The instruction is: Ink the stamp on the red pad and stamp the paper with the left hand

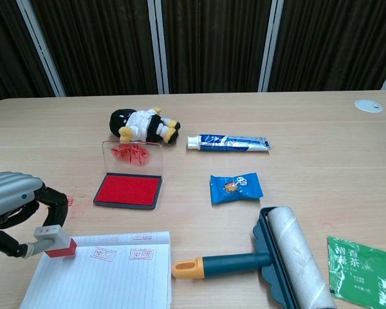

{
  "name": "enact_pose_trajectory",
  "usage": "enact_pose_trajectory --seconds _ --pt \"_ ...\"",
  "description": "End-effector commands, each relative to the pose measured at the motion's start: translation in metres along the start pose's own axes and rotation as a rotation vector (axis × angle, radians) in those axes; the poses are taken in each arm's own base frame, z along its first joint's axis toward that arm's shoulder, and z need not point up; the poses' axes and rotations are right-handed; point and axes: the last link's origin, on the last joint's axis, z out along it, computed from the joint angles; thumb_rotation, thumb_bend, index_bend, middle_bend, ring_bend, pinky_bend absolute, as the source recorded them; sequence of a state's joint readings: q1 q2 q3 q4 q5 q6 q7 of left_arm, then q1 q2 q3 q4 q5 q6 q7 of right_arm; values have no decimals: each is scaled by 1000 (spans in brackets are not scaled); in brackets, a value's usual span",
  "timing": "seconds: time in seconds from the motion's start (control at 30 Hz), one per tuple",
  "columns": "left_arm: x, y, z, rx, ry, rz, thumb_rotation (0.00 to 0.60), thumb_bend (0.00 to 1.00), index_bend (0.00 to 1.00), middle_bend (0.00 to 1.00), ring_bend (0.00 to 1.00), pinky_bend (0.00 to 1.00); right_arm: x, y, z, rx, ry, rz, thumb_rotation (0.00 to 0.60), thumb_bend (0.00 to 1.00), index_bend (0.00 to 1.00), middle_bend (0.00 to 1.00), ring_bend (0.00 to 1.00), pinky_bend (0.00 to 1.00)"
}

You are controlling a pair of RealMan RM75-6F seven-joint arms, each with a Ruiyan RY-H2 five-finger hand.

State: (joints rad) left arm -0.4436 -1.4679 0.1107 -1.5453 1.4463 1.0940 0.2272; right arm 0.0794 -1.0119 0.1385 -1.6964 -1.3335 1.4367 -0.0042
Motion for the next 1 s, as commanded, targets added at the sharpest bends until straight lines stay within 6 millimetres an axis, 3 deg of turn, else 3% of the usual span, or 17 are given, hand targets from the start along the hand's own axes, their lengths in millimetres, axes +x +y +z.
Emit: enact_pose_trajectory --seconds 0.03,1.0 --pt "-4 -2 3 2 -7 -8 600 449 641 565 802 928 0 1 0 -6 0 -3 600 0 0 0 0 0" --pt "-27 -1 13 -41 -40 47 600 453 640 566 802 928 0 5 2 -21 5 -7 600 0 0 0 0 0"
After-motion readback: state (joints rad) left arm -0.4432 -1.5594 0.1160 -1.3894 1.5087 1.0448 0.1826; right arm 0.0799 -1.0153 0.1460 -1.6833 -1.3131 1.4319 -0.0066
